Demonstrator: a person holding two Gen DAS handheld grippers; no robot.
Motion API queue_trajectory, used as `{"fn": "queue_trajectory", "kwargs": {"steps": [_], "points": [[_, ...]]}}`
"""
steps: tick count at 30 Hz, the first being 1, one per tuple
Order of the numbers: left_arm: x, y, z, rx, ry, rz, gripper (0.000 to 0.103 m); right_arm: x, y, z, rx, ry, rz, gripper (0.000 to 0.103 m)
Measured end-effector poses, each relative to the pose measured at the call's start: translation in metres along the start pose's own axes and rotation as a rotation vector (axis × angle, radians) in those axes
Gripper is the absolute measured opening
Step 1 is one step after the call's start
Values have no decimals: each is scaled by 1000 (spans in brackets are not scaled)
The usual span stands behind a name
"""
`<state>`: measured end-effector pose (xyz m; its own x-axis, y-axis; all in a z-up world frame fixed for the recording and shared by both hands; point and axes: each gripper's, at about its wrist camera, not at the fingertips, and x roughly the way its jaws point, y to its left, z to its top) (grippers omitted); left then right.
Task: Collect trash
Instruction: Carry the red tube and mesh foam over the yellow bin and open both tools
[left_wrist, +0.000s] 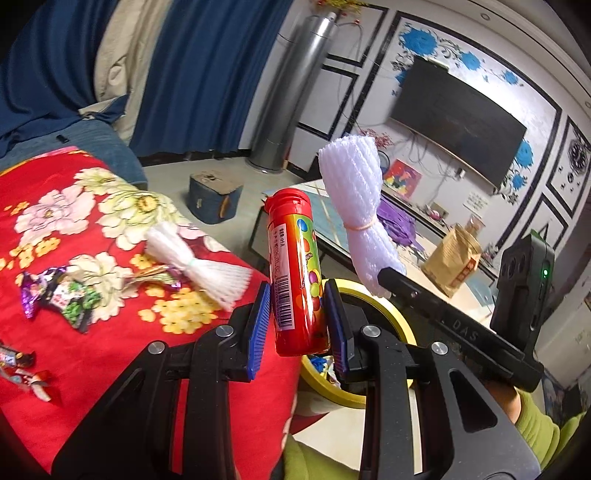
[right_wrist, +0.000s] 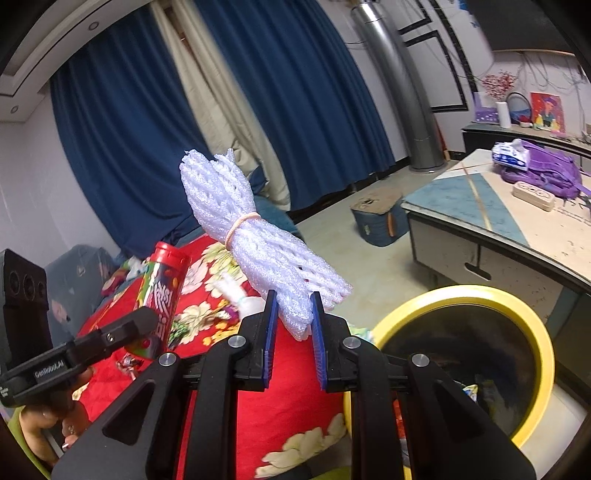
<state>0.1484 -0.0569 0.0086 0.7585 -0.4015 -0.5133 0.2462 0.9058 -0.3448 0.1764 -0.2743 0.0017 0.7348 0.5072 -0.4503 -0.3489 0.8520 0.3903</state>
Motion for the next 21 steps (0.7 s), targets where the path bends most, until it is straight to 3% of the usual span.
{"fn": "queue_trajectory", "kwargs": {"steps": [21], "points": [[49, -60, -17, 124, 97, -82, 22, -28, -77, -12, 135, -19, -143, 17]]}}
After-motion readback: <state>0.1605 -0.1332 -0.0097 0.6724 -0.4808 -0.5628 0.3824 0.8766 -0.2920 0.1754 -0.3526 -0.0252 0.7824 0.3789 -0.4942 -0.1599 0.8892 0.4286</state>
